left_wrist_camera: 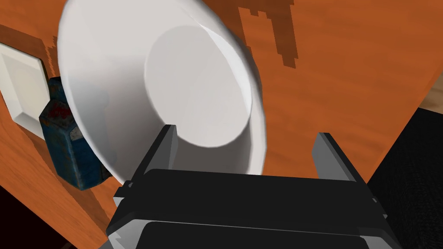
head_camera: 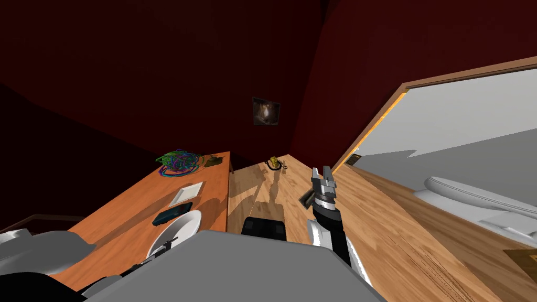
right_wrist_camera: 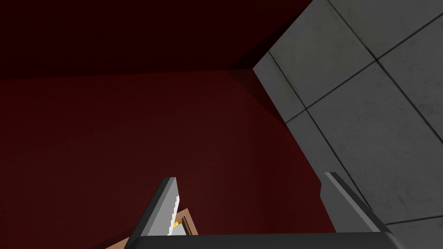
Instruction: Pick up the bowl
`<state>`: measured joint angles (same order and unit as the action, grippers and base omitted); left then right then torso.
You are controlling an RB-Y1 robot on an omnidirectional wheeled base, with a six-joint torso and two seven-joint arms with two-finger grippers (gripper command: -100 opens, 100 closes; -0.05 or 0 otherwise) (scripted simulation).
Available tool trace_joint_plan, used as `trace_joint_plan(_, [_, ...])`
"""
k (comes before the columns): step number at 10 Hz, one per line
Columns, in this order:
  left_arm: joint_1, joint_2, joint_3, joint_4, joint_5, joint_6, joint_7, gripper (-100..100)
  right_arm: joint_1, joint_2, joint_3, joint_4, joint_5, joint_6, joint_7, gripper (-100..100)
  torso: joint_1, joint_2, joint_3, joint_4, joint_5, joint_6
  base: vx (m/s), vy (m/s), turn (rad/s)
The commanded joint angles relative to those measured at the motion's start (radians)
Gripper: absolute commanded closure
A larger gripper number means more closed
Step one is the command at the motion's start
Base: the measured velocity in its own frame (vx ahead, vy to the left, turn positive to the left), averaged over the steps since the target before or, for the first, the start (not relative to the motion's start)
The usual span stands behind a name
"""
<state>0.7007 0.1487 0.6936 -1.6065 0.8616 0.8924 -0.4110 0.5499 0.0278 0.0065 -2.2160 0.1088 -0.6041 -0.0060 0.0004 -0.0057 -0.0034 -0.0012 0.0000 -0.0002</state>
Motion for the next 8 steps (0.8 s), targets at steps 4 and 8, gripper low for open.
trace_joint_plan(4, [0.001,-0.018,0.021,0.008,0.025,0.005,-0.076,-100,0.0,0.0,0.0,0.0,0.0,0.0,0.0,0,-0.001,0.001,0.001,0.0,0.0,0.0,0.049,-0.007,0.053])
trace_joint_plan(8, [0.002,-0.019,0.022,0.009,0.026,0.006,-0.082,100,0.0,0.0,0.0,0.0,0.0,0.0,0.0,0,0.0,0.005,0.003,0.001,0.0,0.0,0.001,0.0,-0.001])
